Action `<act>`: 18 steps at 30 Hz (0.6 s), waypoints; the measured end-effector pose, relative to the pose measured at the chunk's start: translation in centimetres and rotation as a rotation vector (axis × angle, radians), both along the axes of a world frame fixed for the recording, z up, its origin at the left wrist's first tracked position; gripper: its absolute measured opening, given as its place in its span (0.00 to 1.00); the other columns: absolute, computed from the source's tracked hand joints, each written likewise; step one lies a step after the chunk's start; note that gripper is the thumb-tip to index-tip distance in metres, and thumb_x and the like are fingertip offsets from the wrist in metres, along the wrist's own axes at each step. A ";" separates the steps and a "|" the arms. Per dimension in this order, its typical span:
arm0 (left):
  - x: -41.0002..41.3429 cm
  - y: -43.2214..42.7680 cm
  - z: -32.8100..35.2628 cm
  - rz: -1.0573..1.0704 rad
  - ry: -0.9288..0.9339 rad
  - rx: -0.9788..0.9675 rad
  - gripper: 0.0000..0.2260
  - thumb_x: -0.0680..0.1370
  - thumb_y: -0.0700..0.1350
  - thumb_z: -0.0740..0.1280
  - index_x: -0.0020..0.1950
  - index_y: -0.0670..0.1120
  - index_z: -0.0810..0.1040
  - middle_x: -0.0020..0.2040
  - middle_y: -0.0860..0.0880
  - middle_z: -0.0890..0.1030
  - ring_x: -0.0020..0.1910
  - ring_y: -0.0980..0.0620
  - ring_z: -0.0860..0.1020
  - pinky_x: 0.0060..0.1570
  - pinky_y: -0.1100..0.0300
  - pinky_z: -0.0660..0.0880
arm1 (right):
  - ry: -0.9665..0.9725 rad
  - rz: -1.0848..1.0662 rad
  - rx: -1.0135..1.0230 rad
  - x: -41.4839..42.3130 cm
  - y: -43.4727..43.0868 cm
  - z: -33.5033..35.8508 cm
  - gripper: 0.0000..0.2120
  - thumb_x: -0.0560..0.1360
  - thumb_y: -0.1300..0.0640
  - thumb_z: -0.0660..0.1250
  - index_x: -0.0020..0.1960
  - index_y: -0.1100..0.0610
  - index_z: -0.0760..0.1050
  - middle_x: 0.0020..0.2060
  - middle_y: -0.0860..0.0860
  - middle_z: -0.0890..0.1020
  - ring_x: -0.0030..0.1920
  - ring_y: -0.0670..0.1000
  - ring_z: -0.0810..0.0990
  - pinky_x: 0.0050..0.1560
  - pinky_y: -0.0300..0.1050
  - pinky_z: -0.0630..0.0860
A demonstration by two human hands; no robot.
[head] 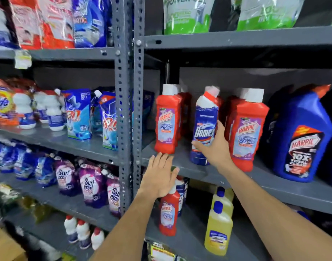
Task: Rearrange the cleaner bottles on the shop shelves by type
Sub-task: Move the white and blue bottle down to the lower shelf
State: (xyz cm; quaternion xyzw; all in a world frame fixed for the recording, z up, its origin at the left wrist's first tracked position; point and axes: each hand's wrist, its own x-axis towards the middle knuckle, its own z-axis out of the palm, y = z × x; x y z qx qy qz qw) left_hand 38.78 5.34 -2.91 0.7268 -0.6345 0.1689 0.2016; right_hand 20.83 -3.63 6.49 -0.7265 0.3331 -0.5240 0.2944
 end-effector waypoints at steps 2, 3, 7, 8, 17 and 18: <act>0.1 0.0 -0.1 -0.020 0.014 -0.019 0.26 0.83 0.57 0.49 0.78 0.45 0.59 0.78 0.46 0.63 0.78 0.46 0.56 0.78 0.48 0.46 | 0.005 -0.046 -0.003 0.2 -0.5 -0.1 0.44 0.70 0.59 0.80 0.78 0.52 0.58 0.67 0.53 0.79 0.62 0.52 0.80 0.62 0.49 0.77; 0.2 0.0 -0.1 -0.030 0.026 -0.028 0.26 0.83 0.57 0.49 0.78 0.45 0.60 0.78 0.46 0.64 0.78 0.46 0.56 0.78 0.48 0.46 | 0.004 -0.051 0.003 0.2 -0.6 -0.1 0.44 0.70 0.59 0.80 0.78 0.53 0.58 0.67 0.53 0.79 0.63 0.54 0.80 0.64 0.53 0.77; 0.1 0.0 -0.2 -0.038 0.051 -0.033 0.26 0.83 0.57 0.49 0.78 0.45 0.59 0.78 0.46 0.63 0.79 0.46 0.55 0.78 0.48 0.45 | -0.013 -0.031 0.013 0.1 -0.9 -0.1 0.43 0.70 0.60 0.79 0.77 0.52 0.58 0.68 0.53 0.78 0.64 0.53 0.80 0.62 0.51 0.77; 0.1 0.1 -0.2 -0.040 0.063 -0.025 0.26 0.83 0.57 0.49 0.78 0.45 0.58 0.78 0.46 0.62 0.79 0.46 0.54 0.77 0.48 0.44 | -0.029 -0.025 0.007 0.0 -0.8 -0.1 0.43 0.70 0.60 0.80 0.77 0.52 0.59 0.67 0.52 0.79 0.63 0.51 0.80 0.60 0.48 0.77; -0.3 0.3 1.6 -0.011 0.130 0.161 0.29 0.84 0.57 0.48 0.81 0.45 0.49 0.82 0.46 0.51 0.81 0.47 0.44 0.78 0.48 0.39 | -0.193 0.102 -0.019 -2.4 2.3 0.6 0.42 0.69 0.62 0.80 0.75 0.54 0.60 0.65 0.48 0.79 0.62 0.42 0.81 0.53 0.32 0.79; -0.4 0.4 1.7 -0.008 0.133 0.173 0.29 0.84 0.58 0.48 0.81 0.45 0.46 0.82 0.46 0.48 0.81 0.47 0.42 0.78 0.48 0.38 | -0.211 0.124 -0.017 -2.7 2.9 0.8 0.41 0.69 0.62 0.80 0.75 0.54 0.61 0.65 0.48 0.79 0.62 0.42 0.81 0.53 0.33 0.79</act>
